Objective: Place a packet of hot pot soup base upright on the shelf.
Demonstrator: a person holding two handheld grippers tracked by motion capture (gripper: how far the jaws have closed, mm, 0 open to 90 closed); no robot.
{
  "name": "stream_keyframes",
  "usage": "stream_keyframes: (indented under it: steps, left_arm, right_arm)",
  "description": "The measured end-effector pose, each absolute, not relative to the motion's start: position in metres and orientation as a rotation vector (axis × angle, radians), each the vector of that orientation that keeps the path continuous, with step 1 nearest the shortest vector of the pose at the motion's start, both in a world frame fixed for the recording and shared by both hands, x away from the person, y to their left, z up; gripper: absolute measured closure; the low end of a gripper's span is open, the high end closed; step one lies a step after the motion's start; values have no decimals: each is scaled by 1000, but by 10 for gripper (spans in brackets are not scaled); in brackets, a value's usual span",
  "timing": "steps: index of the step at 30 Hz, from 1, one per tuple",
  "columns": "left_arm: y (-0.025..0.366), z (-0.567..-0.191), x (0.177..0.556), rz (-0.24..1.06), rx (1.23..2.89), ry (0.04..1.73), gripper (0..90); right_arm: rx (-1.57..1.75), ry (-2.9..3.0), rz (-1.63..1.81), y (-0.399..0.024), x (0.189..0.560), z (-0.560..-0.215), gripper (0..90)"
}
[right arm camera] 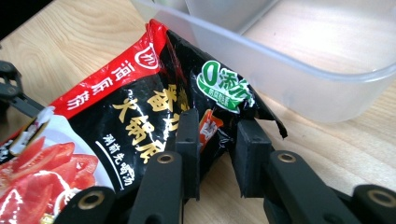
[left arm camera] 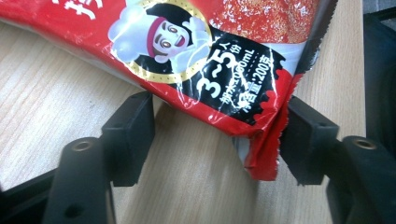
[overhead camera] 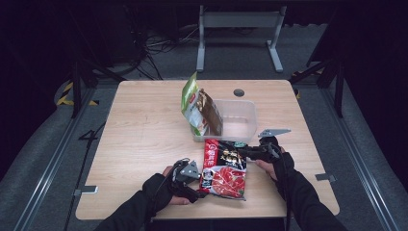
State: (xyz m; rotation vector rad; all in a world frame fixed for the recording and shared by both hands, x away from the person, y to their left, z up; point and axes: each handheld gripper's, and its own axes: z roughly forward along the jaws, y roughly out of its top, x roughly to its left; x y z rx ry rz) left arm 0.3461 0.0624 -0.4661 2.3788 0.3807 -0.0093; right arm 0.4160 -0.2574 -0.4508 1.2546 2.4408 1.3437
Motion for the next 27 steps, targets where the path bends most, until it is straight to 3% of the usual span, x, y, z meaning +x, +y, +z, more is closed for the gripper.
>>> stream_keyframes:
  steps: [7,12,14,18,20,27]
  left_arm:
    - [60,-465,344,31,2410,323,395]
    - [62,-466,346,-13,2377,359,437]
    - [62,-467,347,-39,2359,366,390]
    - [66,-469,354,-109,2303,439,191]
    - [71,-468,362,-204,2220,489,165]
    - [55,-467,384,-258,2150,569,132]
  right_arm:
    - [1217,2456,1406,-264,414,-443,738]
    - [1254,2449,1378,-264,418,-450,748]
    - [1250,2420,1390,-263,416,-445,763]
    - [1214,2360,1419,-262,410,-438,788]
    - [1215,2326,1435,-264,408,-436,805]
    - [1193,2276,1464,-267,404,-433,825]
